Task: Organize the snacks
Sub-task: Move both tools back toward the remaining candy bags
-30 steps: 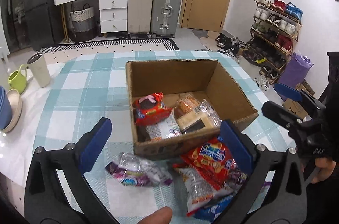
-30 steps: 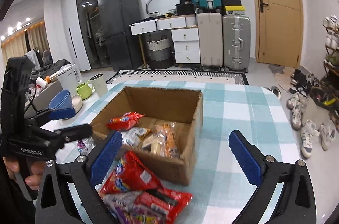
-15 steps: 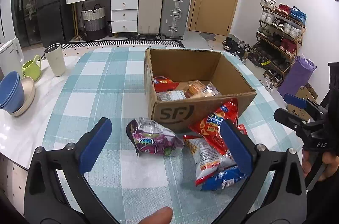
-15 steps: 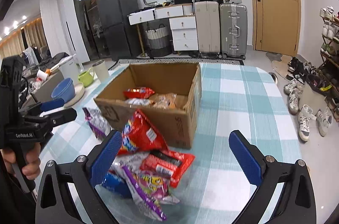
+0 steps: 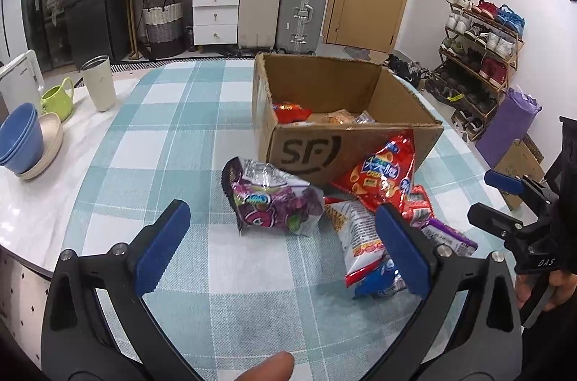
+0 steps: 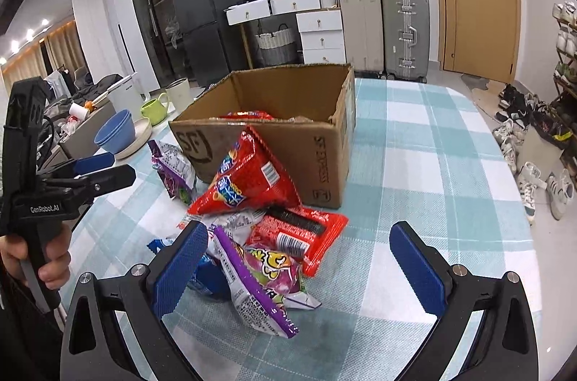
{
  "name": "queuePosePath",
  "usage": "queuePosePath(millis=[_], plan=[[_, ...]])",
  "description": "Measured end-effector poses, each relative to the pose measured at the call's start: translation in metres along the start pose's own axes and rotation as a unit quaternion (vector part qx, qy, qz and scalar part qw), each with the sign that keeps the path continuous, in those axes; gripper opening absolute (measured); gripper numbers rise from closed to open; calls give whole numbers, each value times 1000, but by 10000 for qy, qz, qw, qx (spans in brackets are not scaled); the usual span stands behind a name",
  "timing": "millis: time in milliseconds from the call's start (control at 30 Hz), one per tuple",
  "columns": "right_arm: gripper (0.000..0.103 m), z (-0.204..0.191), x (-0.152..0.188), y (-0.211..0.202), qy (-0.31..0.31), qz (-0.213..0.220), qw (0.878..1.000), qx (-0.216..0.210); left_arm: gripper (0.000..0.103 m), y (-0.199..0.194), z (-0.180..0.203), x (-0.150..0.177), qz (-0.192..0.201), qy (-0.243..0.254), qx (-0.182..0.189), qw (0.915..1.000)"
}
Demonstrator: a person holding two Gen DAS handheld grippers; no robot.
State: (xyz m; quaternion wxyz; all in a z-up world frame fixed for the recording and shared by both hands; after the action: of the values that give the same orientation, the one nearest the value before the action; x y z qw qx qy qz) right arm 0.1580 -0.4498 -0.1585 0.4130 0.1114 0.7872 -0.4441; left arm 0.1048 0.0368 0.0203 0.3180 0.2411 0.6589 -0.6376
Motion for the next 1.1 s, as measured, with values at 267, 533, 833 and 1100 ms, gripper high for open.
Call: queuePosePath(millis=[267,533,833,1100], plan=[[102,0,11,16,42,-291,9996,41,102,14,-4,8,-219,-67,16,9997],[102,1,23,38,25,-723,9974,43,102,25,-8,9,-349,-142,17,9993],[102,7,33,53,150,-915,9957,44,102,33,-9,12,-416,-173,-37,9990],[87,5,36,58,154,-962,9951,-182,102,39,-11,13,-460,-189,-57,9987]])
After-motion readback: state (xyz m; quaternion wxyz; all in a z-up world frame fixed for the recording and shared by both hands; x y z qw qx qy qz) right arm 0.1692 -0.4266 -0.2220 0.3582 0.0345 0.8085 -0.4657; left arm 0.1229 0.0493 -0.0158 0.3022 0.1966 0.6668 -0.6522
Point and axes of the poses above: each gripper's, at about its wrist camera, not at the fingertips, and y roughly the way its jaws point, z to its right, x to its underside, the point moved 1 cm from there along y, roughly the way its jaws point, and after that the axes turned 9 degrees about -x, right-handed, at the moved point
